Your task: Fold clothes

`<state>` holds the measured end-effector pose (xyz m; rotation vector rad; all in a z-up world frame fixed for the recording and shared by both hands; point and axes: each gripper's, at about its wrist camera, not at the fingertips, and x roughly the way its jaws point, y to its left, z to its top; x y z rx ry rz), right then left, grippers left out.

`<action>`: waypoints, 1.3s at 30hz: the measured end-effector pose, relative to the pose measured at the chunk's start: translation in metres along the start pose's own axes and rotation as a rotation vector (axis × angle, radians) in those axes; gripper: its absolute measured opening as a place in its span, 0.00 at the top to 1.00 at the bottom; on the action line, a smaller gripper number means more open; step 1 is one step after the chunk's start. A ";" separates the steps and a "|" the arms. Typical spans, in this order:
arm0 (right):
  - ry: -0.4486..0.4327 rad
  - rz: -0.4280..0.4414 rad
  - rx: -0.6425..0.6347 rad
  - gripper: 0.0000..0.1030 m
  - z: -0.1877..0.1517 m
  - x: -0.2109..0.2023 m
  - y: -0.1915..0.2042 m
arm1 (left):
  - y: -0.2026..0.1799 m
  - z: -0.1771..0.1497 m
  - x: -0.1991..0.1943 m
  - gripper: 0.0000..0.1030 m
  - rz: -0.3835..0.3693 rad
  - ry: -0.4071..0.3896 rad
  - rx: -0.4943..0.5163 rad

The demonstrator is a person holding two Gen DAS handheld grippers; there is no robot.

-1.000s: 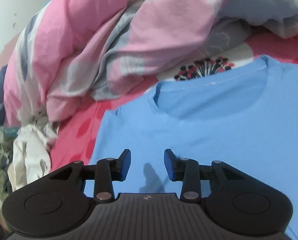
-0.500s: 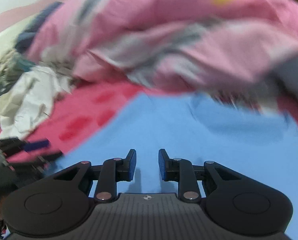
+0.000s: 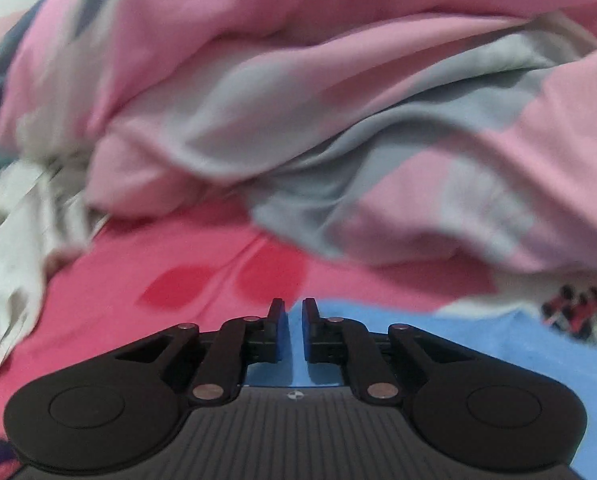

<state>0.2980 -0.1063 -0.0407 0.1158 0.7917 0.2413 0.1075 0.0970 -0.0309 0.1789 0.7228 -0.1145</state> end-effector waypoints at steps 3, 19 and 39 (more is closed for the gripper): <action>-0.052 -0.100 0.000 0.91 0.004 -0.012 -0.011 | 0.001 0.000 0.000 0.59 -0.004 0.002 -0.006; 0.010 -0.018 0.201 0.88 -0.085 -0.131 -0.063 | 0.010 -0.002 -0.002 0.59 -0.034 0.004 -0.026; -0.051 0.056 0.100 0.87 -0.108 -0.161 -0.016 | 0.011 -0.001 -0.002 0.58 -0.033 0.008 -0.033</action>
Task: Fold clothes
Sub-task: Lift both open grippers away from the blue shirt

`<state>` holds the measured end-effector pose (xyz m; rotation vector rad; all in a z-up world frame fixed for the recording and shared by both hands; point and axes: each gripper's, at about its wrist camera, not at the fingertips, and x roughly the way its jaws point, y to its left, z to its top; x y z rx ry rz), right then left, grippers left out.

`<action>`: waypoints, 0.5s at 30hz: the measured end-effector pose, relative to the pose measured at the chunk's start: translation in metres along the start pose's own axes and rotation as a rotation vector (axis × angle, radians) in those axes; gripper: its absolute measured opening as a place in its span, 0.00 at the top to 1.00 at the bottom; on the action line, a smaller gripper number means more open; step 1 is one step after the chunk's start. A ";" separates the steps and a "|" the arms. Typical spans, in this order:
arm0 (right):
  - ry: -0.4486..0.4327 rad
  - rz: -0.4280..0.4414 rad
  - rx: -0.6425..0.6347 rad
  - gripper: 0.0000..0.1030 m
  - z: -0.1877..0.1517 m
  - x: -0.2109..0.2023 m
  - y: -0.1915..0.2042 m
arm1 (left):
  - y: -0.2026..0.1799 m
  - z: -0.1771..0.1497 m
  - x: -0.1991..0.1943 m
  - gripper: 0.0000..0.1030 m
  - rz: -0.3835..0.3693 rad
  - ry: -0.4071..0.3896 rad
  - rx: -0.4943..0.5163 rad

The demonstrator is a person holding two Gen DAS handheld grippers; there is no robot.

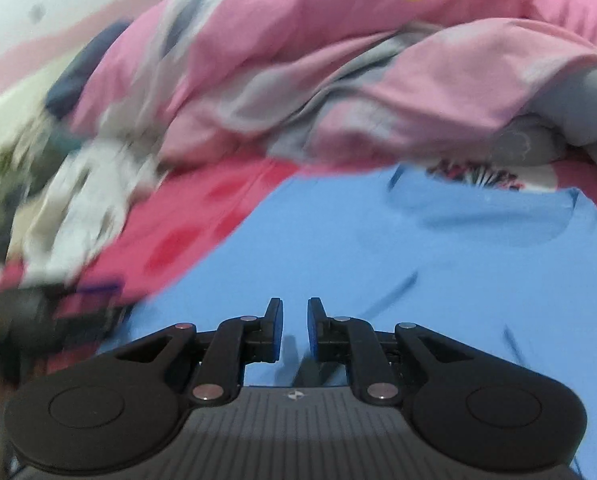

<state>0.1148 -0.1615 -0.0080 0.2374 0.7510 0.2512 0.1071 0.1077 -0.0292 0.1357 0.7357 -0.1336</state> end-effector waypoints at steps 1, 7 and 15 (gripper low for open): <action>-0.009 -0.010 0.033 0.87 0.006 0.013 -0.009 | 0.000 0.000 0.000 0.58 0.002 -0.001 0.003; -0.060 -0.197 0.302 0.91 0.011 0.028 -0.076 | 0.006 0.000 0.000 0.58 -0.020 0.001 -0.017; -0.249 -0.252 0.282 0.74 -0.043 -0.127 -0.050 | 0.004 0.001 0.001 0.58 0.001 0.006 -0.035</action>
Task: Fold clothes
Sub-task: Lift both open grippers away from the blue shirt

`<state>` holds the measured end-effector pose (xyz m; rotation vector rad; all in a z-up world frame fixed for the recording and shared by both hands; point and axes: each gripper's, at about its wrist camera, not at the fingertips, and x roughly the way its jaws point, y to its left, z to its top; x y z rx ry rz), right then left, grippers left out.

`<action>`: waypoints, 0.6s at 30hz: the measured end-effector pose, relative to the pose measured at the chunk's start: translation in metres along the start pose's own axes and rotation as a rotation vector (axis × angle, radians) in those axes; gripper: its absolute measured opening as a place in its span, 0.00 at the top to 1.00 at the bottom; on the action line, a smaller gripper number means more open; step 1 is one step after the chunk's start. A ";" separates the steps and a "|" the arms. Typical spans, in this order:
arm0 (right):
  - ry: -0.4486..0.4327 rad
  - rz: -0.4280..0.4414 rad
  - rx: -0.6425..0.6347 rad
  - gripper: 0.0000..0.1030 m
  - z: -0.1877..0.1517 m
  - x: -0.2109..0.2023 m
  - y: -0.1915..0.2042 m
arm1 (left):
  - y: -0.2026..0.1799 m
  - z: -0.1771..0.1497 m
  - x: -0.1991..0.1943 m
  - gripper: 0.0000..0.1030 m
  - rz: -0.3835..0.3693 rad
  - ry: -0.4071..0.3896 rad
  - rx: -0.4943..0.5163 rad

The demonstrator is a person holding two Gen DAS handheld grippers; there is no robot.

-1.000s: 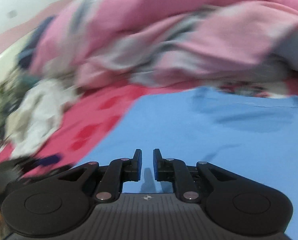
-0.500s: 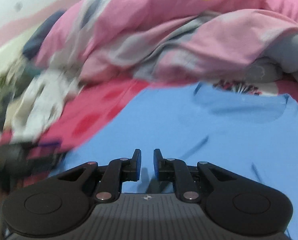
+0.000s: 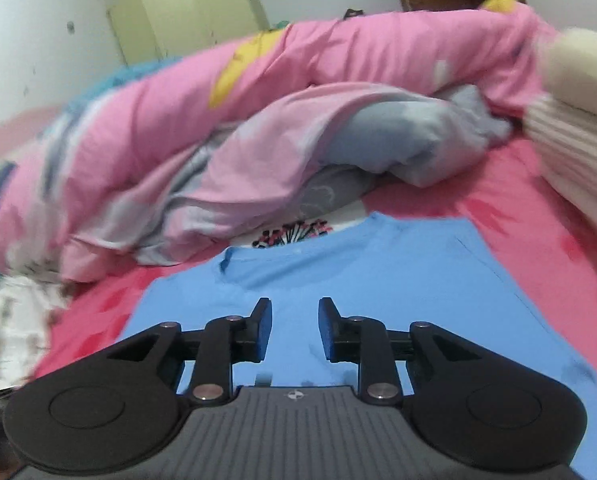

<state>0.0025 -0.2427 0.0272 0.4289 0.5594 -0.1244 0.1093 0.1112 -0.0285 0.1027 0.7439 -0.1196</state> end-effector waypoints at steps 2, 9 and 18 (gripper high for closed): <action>0.029 0.022 0.033 0.74 -0.016 -0.031 -0.006 | 0.000 0.000 -0.001 0.58 0.015 -0.010 -0.009; 0.146 -0.011 -0.128 0.74 -0.099 -0.081 0.005 | -0.001 -0.002 -0.011 0.58 0.174 -0.104 -0.072; 0.173 0.013 -0.279 0.69 -0.200 -0.179 0.010 | -0.006 -0.009 -0.049 0.57 0.197 -0.288 -0.076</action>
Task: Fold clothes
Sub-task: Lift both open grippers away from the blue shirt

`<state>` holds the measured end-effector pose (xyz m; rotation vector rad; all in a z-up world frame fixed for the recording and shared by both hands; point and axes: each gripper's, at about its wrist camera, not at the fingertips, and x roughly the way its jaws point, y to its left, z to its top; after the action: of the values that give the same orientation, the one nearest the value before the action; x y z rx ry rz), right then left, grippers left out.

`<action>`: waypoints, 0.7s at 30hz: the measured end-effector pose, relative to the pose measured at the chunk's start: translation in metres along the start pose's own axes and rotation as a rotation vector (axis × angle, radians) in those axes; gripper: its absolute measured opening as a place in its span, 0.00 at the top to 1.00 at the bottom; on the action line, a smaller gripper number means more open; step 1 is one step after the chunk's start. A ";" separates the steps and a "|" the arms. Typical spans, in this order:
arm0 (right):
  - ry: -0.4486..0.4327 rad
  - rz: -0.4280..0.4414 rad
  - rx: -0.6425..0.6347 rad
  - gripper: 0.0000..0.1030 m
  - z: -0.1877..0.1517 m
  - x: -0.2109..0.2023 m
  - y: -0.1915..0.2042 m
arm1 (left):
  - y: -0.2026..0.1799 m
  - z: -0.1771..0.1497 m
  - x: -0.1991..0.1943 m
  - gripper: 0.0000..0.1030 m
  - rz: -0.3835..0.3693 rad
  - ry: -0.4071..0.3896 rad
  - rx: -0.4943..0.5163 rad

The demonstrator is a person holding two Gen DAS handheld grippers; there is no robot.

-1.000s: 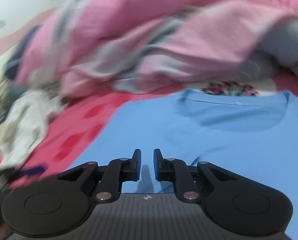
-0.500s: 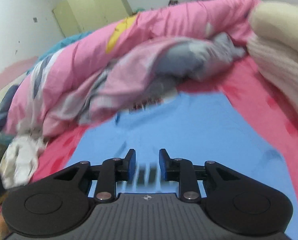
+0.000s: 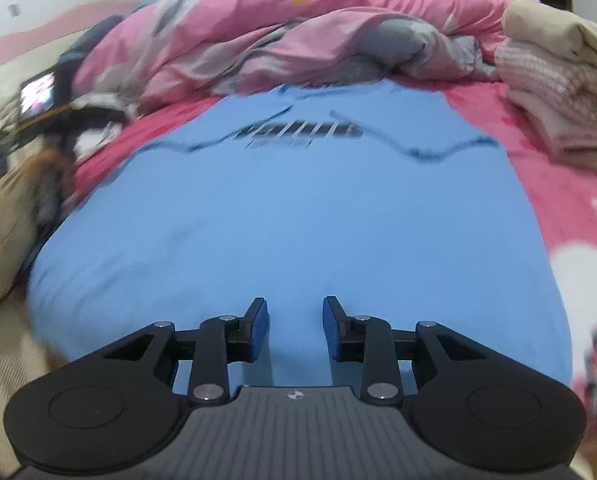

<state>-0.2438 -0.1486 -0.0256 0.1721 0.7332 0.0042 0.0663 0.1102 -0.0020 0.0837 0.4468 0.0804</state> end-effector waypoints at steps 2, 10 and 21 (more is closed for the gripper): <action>0.024 0.012 0.011 0.69 -0.019 -0.013 0.000 | -0.002 -0.003 -0.012 0.57 -0.019 -0.007 0.006; -0.113 0.110 -0.019 0.71 -0.006 -0.030 0.015 | -0.001 -0.026 -0.099 0.57 -0.074 0.024 0.052; -0.131 0.194 -0.169 0.76 0.009 0.047 0.080 | -0.025 -0.100 -0.182 0.57 -0.142 0.105 0.128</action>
<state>-0.1988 -0.0681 -0.0378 0.0802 0.5801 0.2369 -0.1393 0.0742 -0.0164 0.1738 0.5618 -0.0842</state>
